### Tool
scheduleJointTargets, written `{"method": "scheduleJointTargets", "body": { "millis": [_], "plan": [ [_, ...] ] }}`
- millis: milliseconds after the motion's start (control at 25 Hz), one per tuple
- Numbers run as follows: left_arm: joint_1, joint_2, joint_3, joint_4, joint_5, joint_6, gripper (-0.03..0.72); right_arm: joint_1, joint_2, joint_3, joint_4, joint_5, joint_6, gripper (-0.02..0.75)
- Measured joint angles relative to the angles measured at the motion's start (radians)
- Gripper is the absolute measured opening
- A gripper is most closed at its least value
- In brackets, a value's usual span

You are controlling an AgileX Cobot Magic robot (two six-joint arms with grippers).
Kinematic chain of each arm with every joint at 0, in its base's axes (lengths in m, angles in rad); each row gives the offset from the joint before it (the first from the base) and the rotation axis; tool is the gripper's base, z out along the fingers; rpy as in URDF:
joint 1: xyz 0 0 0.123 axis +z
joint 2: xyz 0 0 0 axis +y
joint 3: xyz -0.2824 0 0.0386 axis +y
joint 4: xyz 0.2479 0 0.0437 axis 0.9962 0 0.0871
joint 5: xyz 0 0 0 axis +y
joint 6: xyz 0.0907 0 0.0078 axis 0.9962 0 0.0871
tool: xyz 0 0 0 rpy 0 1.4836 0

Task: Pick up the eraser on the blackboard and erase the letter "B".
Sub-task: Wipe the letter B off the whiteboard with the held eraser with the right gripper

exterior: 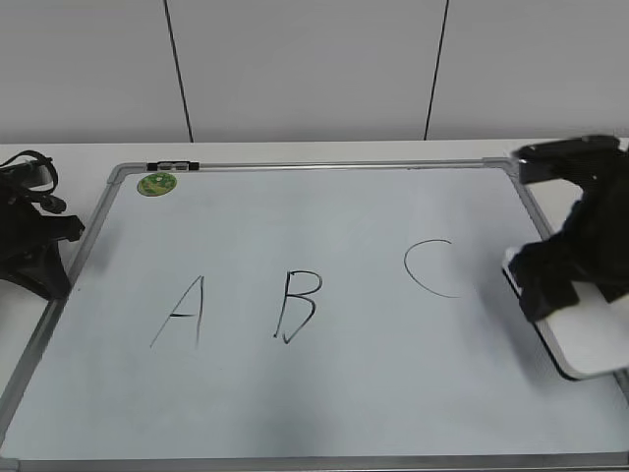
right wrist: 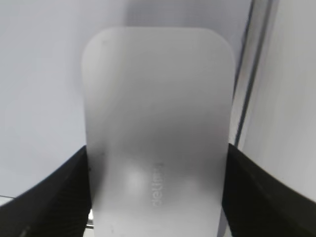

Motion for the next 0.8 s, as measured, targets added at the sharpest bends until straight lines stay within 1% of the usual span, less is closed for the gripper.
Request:
{"method": "scheduleJointTargets", "body": {
  "millis": [200, 440, 600, 800],
  "plan": [
    [0.0, 0.0, 0.0, 0.0, 0.0, 0.0, 0.057, 0.132, 0.007, -0.172, 0.025, 0.048, -0.002, 0.538],
    [0.0, 0.0, 0.0, 0.0, 0.0, 0.0, 0.062, 0.241, 0.142, -0.389, 0.056, 0.1, -0.002, 0.538],
    [0.0, 0.0, 0.0, 0.0, 0.0, 0.0, 0.064, 0.287, 0.28, -0.529, 0.066, 0.167, -0.034, 0.538],
    [0.0, 0.0, 0.0, 0.0, 0.0, 0.0, 0.065, 0.302, 0.436, -0.69, 0.083, 0.243, -0.109, 0.538]
  ]
}}
